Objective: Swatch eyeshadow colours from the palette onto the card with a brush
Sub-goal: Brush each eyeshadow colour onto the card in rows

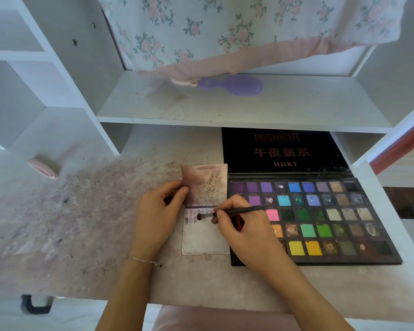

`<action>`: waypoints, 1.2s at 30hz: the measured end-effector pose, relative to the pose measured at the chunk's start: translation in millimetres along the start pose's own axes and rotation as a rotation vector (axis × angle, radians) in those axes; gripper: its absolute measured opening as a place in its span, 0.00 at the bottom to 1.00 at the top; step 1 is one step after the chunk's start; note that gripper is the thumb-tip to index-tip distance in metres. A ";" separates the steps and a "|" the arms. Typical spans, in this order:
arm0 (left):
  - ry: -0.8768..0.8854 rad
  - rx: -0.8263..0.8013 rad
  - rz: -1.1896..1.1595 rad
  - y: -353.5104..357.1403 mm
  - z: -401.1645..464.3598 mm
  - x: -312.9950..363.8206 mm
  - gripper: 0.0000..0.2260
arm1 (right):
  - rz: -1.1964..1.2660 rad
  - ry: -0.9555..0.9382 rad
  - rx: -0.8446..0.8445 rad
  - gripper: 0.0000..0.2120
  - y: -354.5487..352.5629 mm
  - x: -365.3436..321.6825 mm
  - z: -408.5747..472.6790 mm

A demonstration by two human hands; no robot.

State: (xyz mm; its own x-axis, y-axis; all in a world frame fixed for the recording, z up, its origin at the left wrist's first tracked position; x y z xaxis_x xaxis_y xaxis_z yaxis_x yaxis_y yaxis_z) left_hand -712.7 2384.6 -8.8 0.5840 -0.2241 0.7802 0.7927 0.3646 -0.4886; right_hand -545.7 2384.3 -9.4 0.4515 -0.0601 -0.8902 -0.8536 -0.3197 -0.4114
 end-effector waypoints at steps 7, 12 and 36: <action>0.006 -0.002 -0.004 0.7 0.3 0.0 0.07 | -0.004 0.011 -0.013 0.07 0.6 0.6 -0.5; 0.003 0.000 -0.009 0.2 -0.3 -0.3 0.07 | -0.017 0.009 -0.011 0.08 0.6 -0.2 -0.7; -0.018 -0.005 -0.008 -0.1 -0.9 -0.2 0.07 | -0.002 0.009 -0.011 0.09 -0.2 -0.4 0.3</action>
State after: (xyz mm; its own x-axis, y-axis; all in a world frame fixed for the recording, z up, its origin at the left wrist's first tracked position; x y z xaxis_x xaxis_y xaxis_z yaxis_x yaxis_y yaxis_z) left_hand -712.8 2383.9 -9.2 0.5744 -0.2110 0.7909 0.7983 0.3580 -0.4843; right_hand -545.8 2384.7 -9.1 0.4552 -0.0676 -0.8878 -0.8499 -0.3301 -0.4106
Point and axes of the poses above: each hand's wrist, its own z-axis towards the middle knuckle, its own y-axis out of the palm, x = y × z, the point moved 8 cm from there along z, towards the middle knuckle, and after that the axes turned 14 degrees about y, right-handed, at the moved point
